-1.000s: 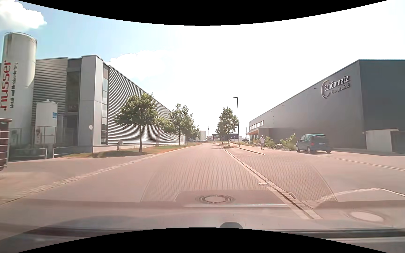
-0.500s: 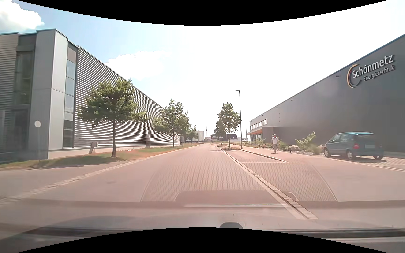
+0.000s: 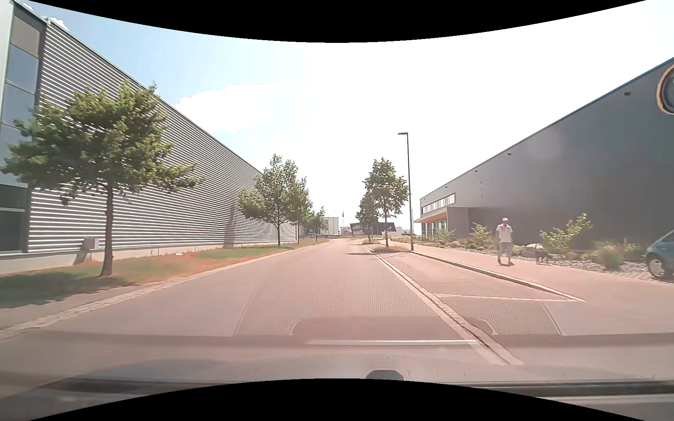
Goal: Follow the waypoints while adhering to traffic rules and regulations
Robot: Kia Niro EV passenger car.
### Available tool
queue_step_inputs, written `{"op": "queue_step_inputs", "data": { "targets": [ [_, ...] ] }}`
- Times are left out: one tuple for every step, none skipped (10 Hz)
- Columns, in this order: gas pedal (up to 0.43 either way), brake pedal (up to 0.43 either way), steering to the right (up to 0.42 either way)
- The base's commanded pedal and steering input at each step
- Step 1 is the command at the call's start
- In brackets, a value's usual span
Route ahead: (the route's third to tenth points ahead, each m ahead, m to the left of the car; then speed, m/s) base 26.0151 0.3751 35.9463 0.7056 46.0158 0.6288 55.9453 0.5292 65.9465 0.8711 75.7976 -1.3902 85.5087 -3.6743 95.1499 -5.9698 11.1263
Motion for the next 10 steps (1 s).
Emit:
{"op": "queue_step_inputs", "data": {
  "targets": [
    [0.138, 0.0, 0.0],
    [0.138, 0.0, 0.0],
    [0.138, 0.0, 0.0],
    [0.138, 0.0, 0.0],
    [0.138, 0.0, 0.0],
    [0.138, 0.0, 0.0],
    [0.13, 0.0, 0.0],
    [0.13, 0.0, -0.001],
    [0.13, 0.0, -0.001],
    [0.13, 0.0, -0.003]
  ]
}}
